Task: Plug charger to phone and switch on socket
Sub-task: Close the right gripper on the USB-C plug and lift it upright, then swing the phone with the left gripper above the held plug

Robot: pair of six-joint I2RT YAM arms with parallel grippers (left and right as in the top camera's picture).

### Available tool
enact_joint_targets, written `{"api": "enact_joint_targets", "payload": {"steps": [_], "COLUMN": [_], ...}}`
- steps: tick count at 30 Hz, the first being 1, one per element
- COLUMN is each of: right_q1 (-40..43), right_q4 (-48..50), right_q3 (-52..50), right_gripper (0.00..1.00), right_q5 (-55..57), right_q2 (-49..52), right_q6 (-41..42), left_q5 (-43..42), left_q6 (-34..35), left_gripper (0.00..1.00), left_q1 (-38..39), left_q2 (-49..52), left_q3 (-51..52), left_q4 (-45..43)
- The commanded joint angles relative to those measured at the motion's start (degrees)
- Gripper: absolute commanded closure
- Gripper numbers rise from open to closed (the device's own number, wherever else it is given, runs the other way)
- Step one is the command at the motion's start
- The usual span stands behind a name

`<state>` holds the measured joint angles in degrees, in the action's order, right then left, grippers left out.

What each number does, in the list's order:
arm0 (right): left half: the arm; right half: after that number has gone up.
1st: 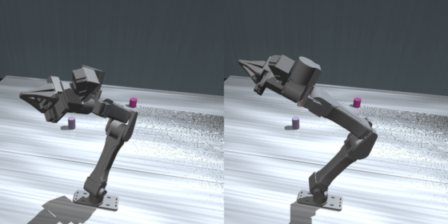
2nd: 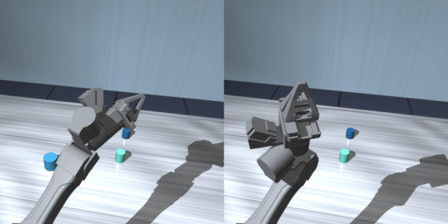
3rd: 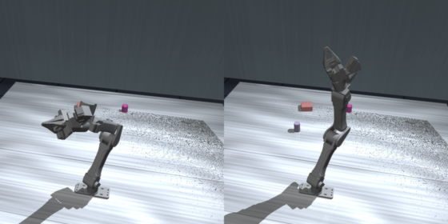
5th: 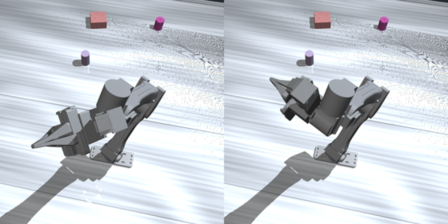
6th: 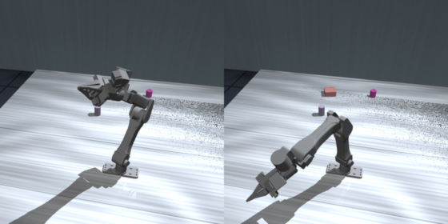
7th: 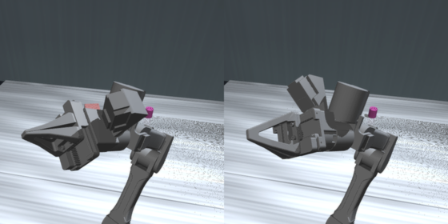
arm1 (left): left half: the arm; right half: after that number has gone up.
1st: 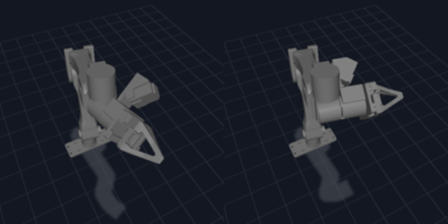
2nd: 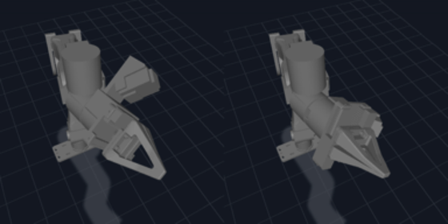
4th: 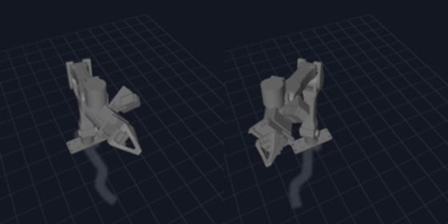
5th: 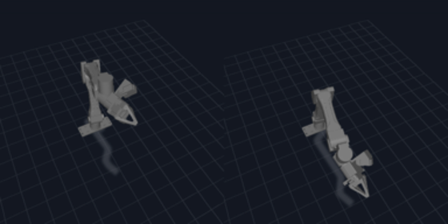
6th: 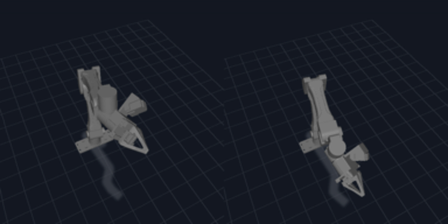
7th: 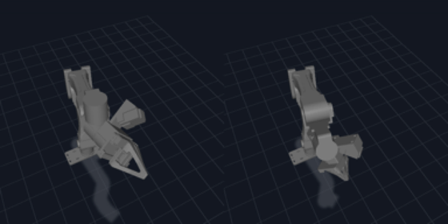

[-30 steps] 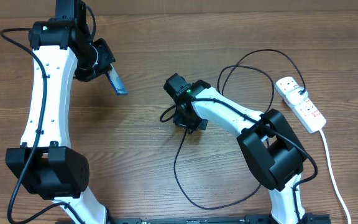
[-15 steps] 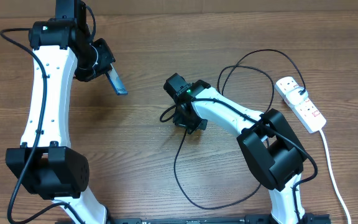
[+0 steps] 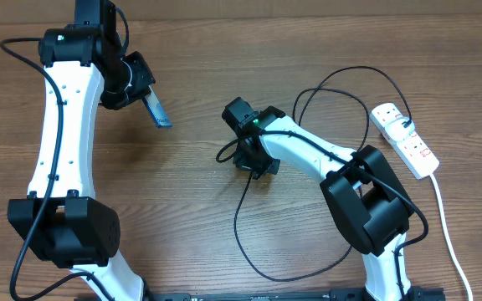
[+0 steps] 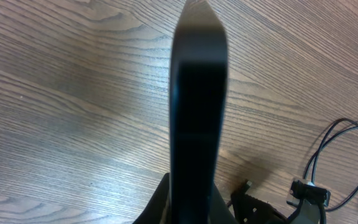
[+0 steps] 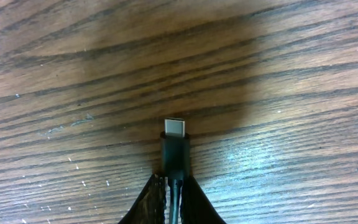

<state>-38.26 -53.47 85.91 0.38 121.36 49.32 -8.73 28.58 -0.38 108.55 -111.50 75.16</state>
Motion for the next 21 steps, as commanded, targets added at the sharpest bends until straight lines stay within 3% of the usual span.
{"api": "enact_joint_targets", "payload": {"steps": [1, 13, 16, 21], "right_q1": [0.5, 0.5, 0.5, 0.5], "right_q4": [0.7, 0.3, 0.0, -2.1], "right_q3": [-0.4, 0.8, 3.3, 7.9], "right_gripper": [0.90, 0.96, 0.96, 0.96], "right_q5": [1.0, -0.2, -2.9, -4.5], "right_q2": [2.2, 2.1, 2.0, -0.6], "right_q6": [0.2, -1.4, -5.2, -9.0], "left_q5": [0.2, -2.2, -10.7, -37.1], "left_q6": [0.2, 0.0, -5.5, -20.3], "left_gripper": [0.96, 0.96, 0.96, 0.96], "left_q1": [0.3, 0.3, 0.3, 0.3], "left_q2": [-0.5, -0.5, -0.5, -0.5], "left_q3": [-0.8, -0.8, -0.8, -0.8], "left_q4": [-0.4, -0.9, -3.5, -8.3]}}
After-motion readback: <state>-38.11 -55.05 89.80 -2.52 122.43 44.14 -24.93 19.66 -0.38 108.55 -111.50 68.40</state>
